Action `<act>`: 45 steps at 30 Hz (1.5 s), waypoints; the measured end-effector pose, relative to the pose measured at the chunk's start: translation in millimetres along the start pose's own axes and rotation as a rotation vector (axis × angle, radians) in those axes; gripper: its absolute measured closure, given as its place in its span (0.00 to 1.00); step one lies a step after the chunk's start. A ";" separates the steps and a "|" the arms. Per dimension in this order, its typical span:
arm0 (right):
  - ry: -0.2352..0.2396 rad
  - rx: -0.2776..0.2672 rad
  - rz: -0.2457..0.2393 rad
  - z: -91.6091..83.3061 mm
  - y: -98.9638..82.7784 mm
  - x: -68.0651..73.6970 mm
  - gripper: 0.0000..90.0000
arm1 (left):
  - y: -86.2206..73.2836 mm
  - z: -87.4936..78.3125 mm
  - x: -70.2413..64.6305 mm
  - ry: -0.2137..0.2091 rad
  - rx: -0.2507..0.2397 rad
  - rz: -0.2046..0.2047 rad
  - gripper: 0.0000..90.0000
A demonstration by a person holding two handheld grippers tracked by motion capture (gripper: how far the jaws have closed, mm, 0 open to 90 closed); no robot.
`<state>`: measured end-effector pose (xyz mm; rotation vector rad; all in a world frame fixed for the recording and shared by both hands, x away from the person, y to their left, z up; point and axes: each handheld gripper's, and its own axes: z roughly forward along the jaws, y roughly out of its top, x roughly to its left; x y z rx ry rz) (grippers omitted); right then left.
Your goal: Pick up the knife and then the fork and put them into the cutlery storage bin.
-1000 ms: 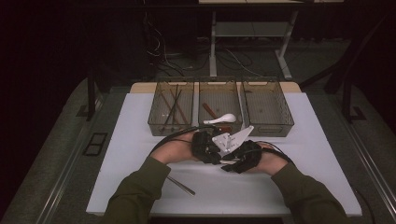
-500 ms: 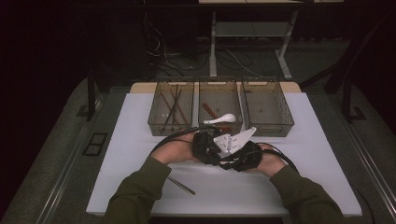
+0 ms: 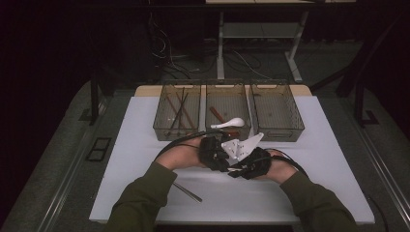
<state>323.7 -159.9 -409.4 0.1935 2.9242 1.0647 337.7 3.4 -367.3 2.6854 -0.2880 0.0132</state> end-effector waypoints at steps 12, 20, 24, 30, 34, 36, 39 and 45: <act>0.001 -0.019 -0.002 1.9 1.6 -1.1 0.86 | 3.1 0.3 -0.3 -0.001 -0.021 0.012 0.88; 0.015 -0.031 -0.010 0.0 2.5 3.6 0.86 | 0.7 -4.8 -2.6 -0.017 -0.049 -0.011 0.88; -0.003 -0.065 -0.043 -5.3 3.3 2.3 0.87 | -5.2 -12.1 -1.6 0.009 -0.075 -0.032 0.85; -0.046 -0.095 0.013 -20.8 -4.7 -2.8 0.87 | -28.1 -26.6 0.0 0.082 -0.122 -0.118 0.65; -0.081 -0.088 0.035 -27.8 -12.6 -8.8 0.87 | -53.8 -44.8 -8.2 0.196 -0.233 -0.218 0.55; -0.093 -0.095 0.049 -31.2 -16.0 -11.5 0.87 | -63.5 -51.0 -12.5 0.233 -0.261 -0.260 0.52; -0.108 -0.101 0.063 -35.9 -18.3 -13.9 0.87 | -73.5 -55.3 -16.8 0.262 -0.283 -0.297 0.51; -0.154 -0.137 0.114 -52.3 -23.7 -17.1 0.87 | -100.9 -58.2 -34.3 0.316 -0.341 -0.410 0.47</act>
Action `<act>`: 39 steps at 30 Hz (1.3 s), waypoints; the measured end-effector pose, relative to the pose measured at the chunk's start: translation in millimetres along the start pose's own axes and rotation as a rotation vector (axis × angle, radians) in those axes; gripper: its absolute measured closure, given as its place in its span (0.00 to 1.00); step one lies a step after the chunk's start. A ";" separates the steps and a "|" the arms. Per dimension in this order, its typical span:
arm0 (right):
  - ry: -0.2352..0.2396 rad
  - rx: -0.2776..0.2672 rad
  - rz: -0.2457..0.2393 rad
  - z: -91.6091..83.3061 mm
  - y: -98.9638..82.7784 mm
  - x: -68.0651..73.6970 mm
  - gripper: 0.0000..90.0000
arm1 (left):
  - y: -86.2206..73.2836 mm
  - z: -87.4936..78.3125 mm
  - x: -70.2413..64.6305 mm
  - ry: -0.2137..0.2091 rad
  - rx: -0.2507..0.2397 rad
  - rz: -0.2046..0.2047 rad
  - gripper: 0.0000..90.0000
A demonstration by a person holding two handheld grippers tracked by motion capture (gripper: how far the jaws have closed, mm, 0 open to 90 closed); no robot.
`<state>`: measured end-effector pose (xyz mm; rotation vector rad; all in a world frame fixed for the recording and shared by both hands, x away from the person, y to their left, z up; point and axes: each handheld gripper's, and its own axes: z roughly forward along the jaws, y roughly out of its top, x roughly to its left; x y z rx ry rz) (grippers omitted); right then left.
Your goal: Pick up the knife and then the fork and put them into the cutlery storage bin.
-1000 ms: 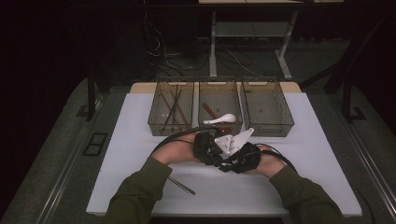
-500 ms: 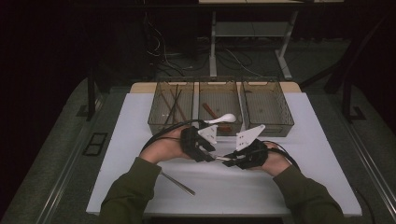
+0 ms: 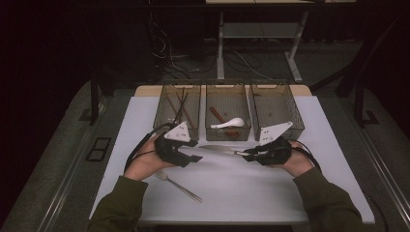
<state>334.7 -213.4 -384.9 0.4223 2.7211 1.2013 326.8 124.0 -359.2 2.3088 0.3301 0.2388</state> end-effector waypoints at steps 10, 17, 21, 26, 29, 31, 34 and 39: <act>-0.130 -0.064 0.075 -44.0 -3.4 -28.2 0.87 | -50.1 -5.9 -21.1 0.073 -0.102 -0.185 0.36; -0.284 -0.079 0.183 -83.0 -7.2 -69.5 0.87 | -83.1 -4.8 -34.3 0.087 -0.139 -0.335 0.24; -0.352 -0.072 0.245 -93.7 -12.8 -92.3 0.87 | -90.9 -7.2 -38.7 0.103 -0.148 -0.355 0.23; -0.422 -0.036 0.303 -97.2 -20.3 -113.0 0.87 | -94.1 -6.9 -39.2 0.104 -0.145 -0.359 0.21; -0.459 0.018 0.355 -90.7 -27.3 -130.0 0.87 | -94.8 -6.1 -39.0 0.111 -0.149 -0.362 0.19; -0.463 0.038 0.381 -84.7 -30.6 -136.8 0.87 | -95.7 -5.5 -38.6 0.107 -0.148 -0.361 0.19; -0.474 0.063 0.408 -77.4 -33.7 -142.6 0.87 | -96.1 -4.7 -38.9 0.104 -0.140 -0.357 0.18; -0.475 0.129 0.453 -54.4 -37.3 -151.6 0.87 | -96.7 -3.3 -39.3 0.100 -0.139 -0.354 0.18</act>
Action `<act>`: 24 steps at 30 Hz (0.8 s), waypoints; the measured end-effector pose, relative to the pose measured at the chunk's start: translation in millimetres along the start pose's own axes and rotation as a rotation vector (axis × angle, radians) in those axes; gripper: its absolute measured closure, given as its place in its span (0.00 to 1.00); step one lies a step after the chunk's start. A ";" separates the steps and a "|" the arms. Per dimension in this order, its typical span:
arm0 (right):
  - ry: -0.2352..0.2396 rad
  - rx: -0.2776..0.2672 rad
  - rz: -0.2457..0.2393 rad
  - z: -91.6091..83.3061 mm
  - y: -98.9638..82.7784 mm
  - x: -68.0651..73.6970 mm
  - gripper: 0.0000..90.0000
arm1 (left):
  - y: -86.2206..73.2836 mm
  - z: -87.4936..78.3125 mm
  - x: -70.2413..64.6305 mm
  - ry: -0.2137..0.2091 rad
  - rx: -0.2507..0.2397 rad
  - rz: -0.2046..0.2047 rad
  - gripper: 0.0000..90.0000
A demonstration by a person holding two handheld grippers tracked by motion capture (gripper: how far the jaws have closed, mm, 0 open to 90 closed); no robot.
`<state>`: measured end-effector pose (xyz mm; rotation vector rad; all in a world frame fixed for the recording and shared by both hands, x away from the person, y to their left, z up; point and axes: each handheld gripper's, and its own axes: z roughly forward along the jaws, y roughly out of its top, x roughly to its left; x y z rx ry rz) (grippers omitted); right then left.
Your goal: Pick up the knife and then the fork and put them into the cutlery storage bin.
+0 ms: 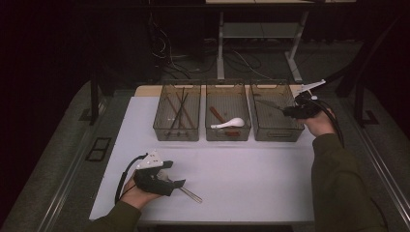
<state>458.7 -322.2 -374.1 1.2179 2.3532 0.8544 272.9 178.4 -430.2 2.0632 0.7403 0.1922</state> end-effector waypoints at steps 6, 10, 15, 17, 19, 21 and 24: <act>0.011 0.040 0.031 16.2 0.9 1.3 0.87 | -0.4 0.2 0.4 -0.002 0.000 -0.001 0.18; 0.014 0.058 0.062 21.4 0.0 1.0 0.87 | -0.8 0.4 0.6 -0.004 0.001 0.002 0.18; 0.020 0.076 0.060 25.9 -1.3 2.5 0.86 | -0.8 0.8 0.4 -0.005 0.005 0.001 0.18; 0.017 0.086 0.052 28.4 -1.7 4.0 0.86 | -0.9 1.2 0.2 -0.009 0.008 0.004 0.18; 0.008 0.100 0.048 31.1 -2.1 5.1 0.84 | -0.8 1.4 -0.2 -0.009 0.012 0.009 0.18; 0.003 0.083 0.045 31.1 -2.5 5.8 0.76 | -0.7 1.2 -0.3 -0.010 0.011 0.010 0.18; 0.004 0.044 0.054 24.6 -1.7 5.5 0.62 | -0.7 1.0 -0.2 -0.010 0.010 0.012 0.18</act>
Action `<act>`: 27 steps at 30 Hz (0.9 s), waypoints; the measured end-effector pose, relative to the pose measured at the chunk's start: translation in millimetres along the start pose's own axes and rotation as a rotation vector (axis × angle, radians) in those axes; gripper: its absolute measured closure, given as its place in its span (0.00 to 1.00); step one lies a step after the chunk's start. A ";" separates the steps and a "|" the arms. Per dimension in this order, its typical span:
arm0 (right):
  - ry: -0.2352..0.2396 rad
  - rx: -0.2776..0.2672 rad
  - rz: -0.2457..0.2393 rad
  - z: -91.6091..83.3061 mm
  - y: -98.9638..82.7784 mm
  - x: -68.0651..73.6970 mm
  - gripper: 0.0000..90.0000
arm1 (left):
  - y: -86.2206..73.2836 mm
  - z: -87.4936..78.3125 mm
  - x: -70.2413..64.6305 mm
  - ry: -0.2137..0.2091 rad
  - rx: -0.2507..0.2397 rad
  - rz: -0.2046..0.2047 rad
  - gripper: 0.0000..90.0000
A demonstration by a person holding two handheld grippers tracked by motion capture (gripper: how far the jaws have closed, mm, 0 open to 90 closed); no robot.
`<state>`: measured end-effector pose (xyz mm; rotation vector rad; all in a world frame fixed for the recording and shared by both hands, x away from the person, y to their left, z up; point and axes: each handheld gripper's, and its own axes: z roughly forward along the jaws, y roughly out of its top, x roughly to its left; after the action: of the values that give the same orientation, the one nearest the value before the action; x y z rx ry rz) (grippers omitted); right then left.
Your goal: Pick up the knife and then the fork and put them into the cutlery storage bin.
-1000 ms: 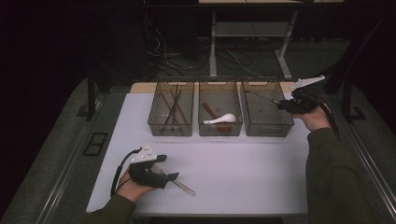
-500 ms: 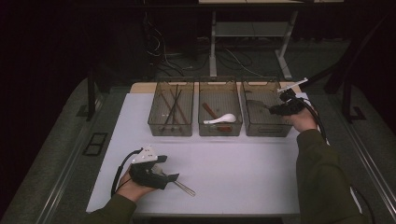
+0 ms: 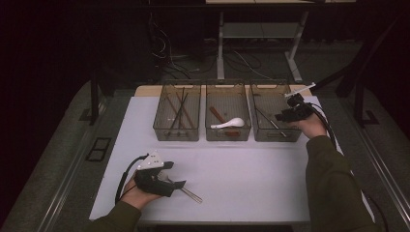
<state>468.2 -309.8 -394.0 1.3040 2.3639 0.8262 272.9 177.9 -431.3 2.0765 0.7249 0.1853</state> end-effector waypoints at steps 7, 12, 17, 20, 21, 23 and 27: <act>0.036 -0.096 0.049 -20.3 -3.2 1.4 0.43 | 0.3 0.7 -0.6 -0.005 0.001 0.004 0.18; 0.009 -0.170 0.045 -36.7 -12.5 15.9 0.30 | 0.9 1.4 -2.1 -0.013 0.005 0.015 0.18; 0.035 -0.213 0.029 -49.8 -27.0 31.1 0.22 | 2.2 3.2 -3.3 -0.023 0.016 0.031 0.18; 0.065 -0.275 0.026 -60.3 -40.9 41.8 0.20 | 3.0 4.1 -3.8 -0.037 0.020 0.036 0.18; 0.065 -0.275 0.026 -60.3 -40.9 41.8 0.20 | 3.0 4.1 -3.8 -0.037 0.020 0.036 0.18; 0.083 -0.293 0.027 -65.1 -47.9 47.5 0.20 | 3.0 4.6 -4.4 -0.044 0.028 0.044 0.19; 0.118 -0.320 0.033 -70.0 -64.3 56.6 0.20 | 3.6 4.7 -4.7 -0.053 0.040 0.050 0.23</act>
<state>358.6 -312.1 -379.1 1.1921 2.1820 1.2631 272.3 170.4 -430.6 2.1309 0.6500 0.1446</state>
